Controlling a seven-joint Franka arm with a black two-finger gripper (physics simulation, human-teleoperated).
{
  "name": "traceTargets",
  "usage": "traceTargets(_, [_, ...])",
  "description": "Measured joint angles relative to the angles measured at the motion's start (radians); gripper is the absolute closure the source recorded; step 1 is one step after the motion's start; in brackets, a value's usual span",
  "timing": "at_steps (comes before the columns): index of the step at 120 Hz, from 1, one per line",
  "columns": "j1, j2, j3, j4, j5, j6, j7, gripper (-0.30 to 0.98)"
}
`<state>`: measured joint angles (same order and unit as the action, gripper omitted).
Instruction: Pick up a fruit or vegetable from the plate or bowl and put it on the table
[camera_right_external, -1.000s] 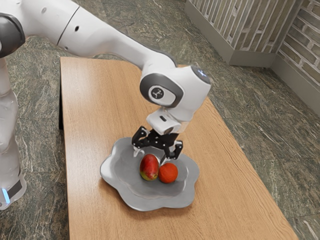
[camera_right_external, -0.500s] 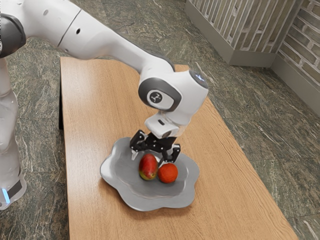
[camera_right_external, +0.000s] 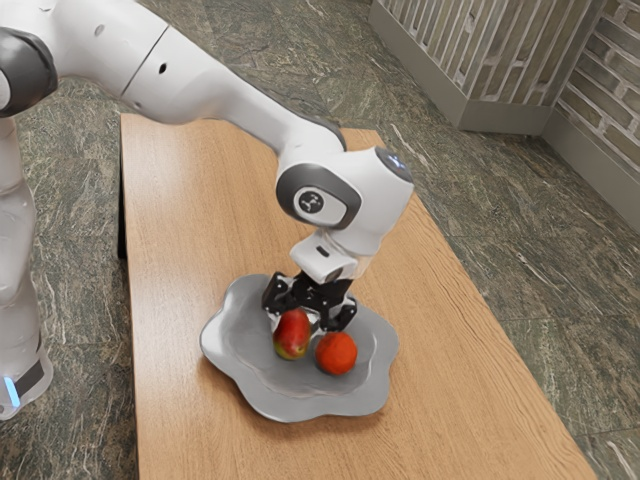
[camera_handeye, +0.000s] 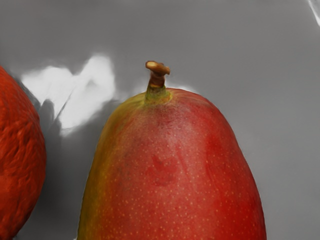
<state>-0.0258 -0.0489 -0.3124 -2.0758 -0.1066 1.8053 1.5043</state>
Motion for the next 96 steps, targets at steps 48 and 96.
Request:
traceTargets(48, [-0.001, -0.055, 0.015, 0.039, 0.000, -0.007, -0.007, 0.38])
traceTargets(96, [0.004, -0.050, 0.286, 0.268, -0.007, -0.046, -0.039, 0.38])
